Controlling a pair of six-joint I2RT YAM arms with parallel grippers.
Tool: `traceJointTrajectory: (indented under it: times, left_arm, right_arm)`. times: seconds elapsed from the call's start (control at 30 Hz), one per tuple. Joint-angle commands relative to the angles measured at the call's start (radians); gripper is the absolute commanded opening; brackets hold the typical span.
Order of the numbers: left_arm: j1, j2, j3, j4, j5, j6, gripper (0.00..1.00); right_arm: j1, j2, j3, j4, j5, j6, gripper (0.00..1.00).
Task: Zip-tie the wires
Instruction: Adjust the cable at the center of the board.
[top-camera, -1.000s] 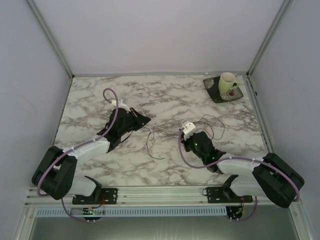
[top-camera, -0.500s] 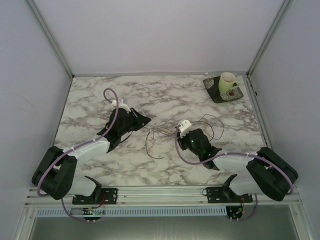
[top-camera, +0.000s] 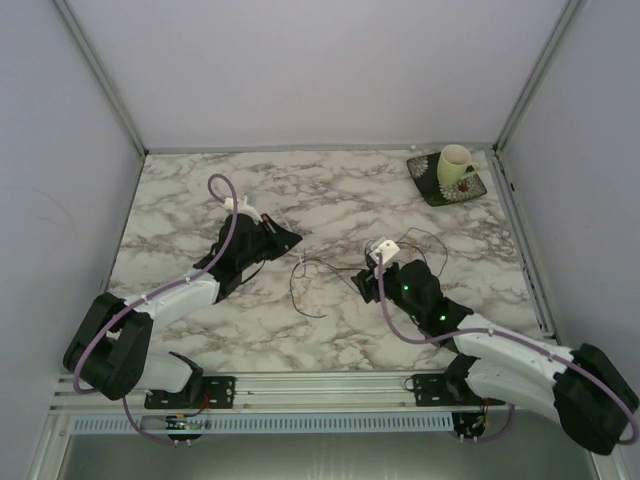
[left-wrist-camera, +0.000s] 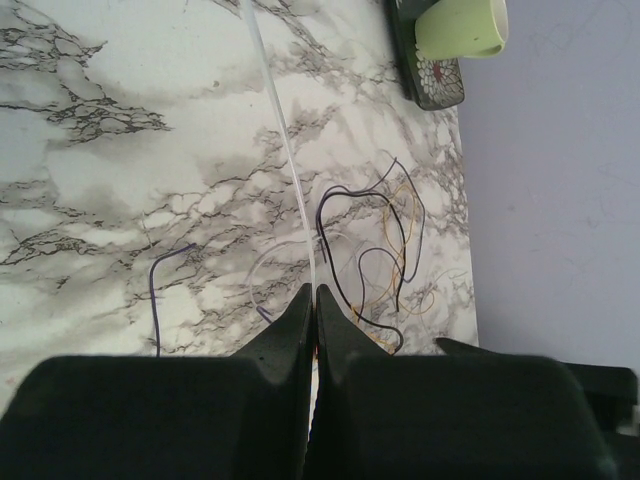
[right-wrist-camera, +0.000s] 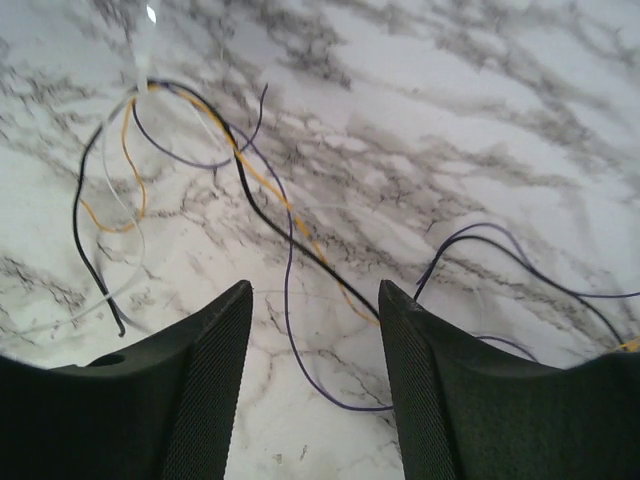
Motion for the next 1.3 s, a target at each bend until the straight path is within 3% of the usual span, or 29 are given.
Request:
traceJointTrajectory:
  times: [0.0,0.1,0.2,0.57,0.7,1.0,1.27]
  left_arm:
    - [0.004,-0.021,0.04,-0.023,-0.001,0.023,0.0]
    - [0.004,-0.024,0.044,-0.031,0.0,0.029,0.0]
    - [0.004,-0.028,0.048,-0.03,0.012,0.03,0.0]
    - [-0.006,-0.046,0.062,-0.027,0.048,0.012,0.0]
    - [-0.01,-0.042,0.058,-0.011,0.051,-0.002,0.0]
    - [-0.017,-0.037,0.061,-0.002,0.048,-0.013,0.0]
    - [-0.021,-0.039,0.068,-0.007,0.047,-0.015,0.0]
  right_arm:
    - [0.003,-0.144,0.006,-0.07,0.041,0.007,0.55]
    - [-0.007,-0.218,0.003,-0.061,0.05,0.015,0.6]
    - [-0.029,-0.2,0.025,0.02,-0.044,0.054,0.62]
    - [-0.07,0.307,0.433,0.003,-0.377,0.349,0.62]
    - [-0.063,0.398,0.485,0.024,-0.429,0.38,0.54]
    - [-0.037,0.494,0.477,0.158,-0.436,0.449,0.47]
    - [-0.02,0.564,0.478,0.191,-0.427,0.469,0.25]
